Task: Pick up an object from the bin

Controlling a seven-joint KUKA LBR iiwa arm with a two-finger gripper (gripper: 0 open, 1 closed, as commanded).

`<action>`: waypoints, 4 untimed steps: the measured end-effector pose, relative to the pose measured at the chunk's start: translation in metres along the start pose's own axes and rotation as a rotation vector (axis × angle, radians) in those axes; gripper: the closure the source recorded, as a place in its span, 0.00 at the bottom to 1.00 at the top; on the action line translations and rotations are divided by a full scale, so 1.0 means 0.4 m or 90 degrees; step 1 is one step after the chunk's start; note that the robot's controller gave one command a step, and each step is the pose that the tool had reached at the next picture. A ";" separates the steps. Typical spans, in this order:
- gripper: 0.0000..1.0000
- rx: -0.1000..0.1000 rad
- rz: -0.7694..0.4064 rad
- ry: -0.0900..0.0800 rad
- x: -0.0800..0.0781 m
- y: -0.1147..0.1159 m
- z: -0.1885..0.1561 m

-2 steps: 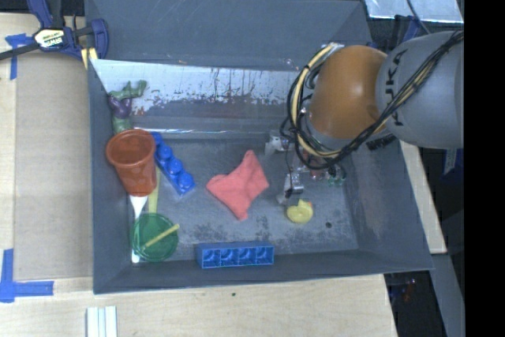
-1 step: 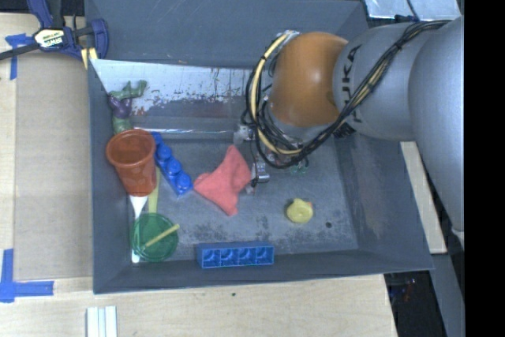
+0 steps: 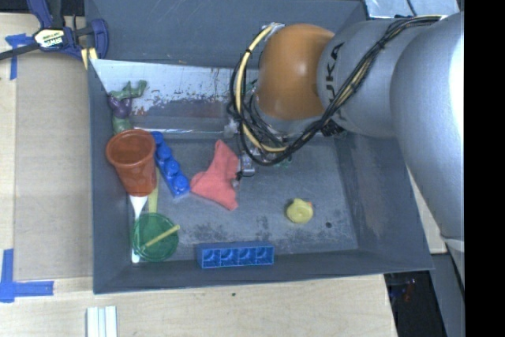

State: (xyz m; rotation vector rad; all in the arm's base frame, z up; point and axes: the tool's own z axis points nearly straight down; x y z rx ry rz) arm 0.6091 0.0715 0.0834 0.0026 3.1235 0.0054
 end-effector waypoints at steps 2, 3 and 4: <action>1.00 -0.001 -0.084 -0.005 0.053 0.036 0.027; 1.00 0.000 -0.098 0.000 0.055 0.020 -0.108; 1.00 0.000 -0.112 -0.002 0.023 0.075 -0.263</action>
Offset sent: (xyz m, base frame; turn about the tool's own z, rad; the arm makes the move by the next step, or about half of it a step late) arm 0.0000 0.0000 0.0000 0.0000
